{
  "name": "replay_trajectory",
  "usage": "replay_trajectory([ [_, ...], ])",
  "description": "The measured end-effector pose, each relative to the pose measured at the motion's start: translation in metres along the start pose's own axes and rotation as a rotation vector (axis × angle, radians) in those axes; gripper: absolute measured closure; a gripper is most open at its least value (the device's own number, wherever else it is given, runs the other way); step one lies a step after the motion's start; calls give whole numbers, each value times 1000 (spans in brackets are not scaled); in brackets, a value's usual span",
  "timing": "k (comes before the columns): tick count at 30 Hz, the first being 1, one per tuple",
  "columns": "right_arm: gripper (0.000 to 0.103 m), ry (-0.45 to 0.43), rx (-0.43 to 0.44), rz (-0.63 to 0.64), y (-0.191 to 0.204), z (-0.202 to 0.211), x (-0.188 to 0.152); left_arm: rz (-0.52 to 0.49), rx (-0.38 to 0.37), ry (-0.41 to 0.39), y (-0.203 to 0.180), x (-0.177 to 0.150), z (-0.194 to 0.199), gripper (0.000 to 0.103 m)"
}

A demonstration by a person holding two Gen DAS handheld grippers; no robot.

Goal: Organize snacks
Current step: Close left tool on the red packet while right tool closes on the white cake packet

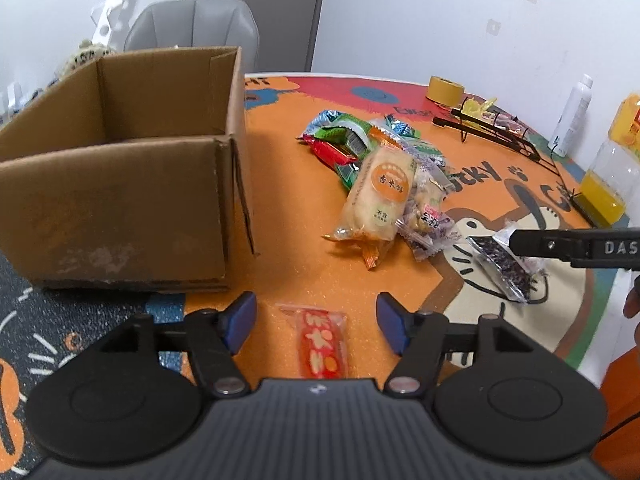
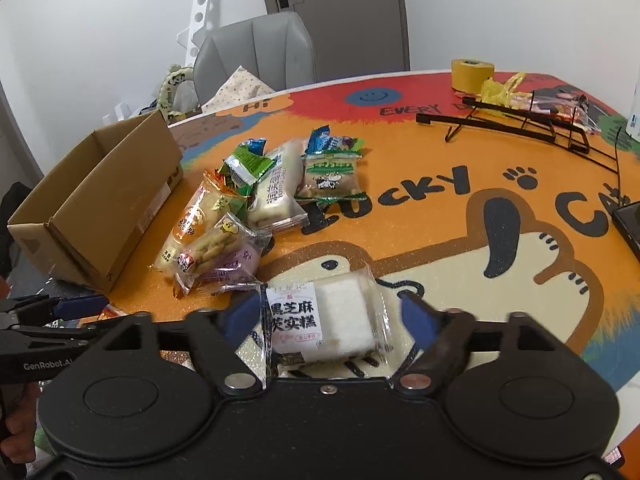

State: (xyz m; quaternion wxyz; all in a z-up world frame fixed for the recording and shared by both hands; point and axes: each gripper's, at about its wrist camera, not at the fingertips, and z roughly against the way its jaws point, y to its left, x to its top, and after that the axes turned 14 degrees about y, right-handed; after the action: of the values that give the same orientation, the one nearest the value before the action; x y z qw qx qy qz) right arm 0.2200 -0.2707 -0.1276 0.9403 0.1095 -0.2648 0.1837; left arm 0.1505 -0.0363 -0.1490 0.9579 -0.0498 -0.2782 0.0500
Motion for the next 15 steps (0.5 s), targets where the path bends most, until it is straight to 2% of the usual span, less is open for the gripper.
replay_trajectory([
  [5, 17, 15, -28, -3, 4, -14, 1, -29, 27, -7, -4, 1, -3, 44],
  [7, 17, 23, -37, -4, 5, -21, 1, -34, 27, -11, -4, 2, -4, 50],
  [9, 15, 20, -42, 2, 6, -24, 0, -31, 36, -16, -2, 3, -4, 61],
  [11, 15, 16, -48, 13, 9, -25, 1, -26, 35, -17, 0, 3, -4, 66],
  [12, 18, 18, -49, 18, 10, -27, 1, -24, 28, -18, 1, 4, -4, 70],
  [13, 27, 24, -50, 23, 11, -29, 1, -21, 24, -21, 2, 4, -4, 77],
  [14, 29, 33, -53, 30, 12, -30, 0, -16, 18, -18, 3, 4, -4, 93],
  [15, 37, 30, -66, 50, 15, -30, -1, -8, 6, -15, 4, 5, -3, 98],
])
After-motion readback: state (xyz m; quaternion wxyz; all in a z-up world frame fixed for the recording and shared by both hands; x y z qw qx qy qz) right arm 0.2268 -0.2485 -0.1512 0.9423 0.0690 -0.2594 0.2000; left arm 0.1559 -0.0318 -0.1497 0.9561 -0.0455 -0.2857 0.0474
